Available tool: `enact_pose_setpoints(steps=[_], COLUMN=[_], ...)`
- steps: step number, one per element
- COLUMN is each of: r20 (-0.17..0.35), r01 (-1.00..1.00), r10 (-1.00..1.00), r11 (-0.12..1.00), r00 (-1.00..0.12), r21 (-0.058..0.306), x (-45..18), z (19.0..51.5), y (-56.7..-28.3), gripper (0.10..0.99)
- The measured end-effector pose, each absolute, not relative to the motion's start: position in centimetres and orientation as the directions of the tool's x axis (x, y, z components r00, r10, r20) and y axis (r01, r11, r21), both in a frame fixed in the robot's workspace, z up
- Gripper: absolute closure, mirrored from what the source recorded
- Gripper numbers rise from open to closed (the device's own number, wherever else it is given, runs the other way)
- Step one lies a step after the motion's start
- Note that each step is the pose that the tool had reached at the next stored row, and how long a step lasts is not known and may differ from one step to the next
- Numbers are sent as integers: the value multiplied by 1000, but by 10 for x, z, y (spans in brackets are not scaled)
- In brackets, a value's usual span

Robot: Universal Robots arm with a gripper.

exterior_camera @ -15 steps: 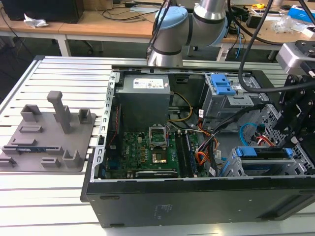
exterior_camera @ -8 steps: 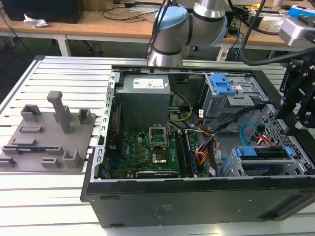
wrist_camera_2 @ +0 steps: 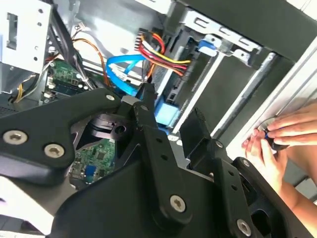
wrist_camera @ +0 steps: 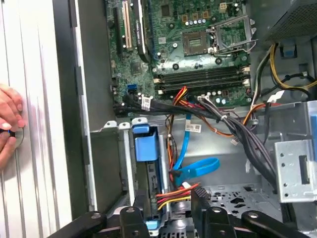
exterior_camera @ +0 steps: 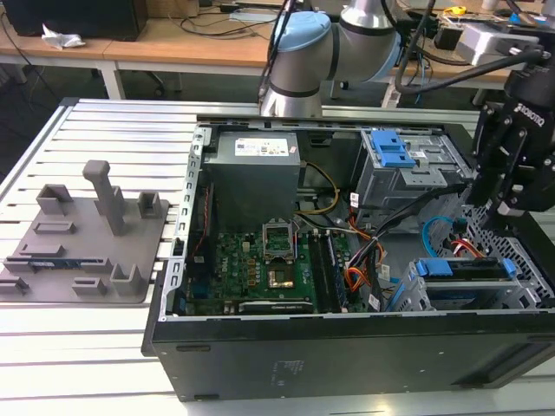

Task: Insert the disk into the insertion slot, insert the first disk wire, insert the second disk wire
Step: 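Insert the second disk wire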

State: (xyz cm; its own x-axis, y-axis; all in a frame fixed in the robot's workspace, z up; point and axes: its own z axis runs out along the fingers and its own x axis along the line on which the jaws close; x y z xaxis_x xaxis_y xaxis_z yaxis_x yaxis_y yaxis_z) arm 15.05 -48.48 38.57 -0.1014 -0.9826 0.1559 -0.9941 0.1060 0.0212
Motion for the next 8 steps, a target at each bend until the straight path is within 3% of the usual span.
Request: enact_pose_setpoints(steps=[3,8], r20=[160,234], r01=[-995,-997], r10=[-982,-970], r11=[100,74], r00=[-96,-70], r21=[15,5], x=[148,145], z=[382,379], y=[-473,-469], gripper=[604,604])
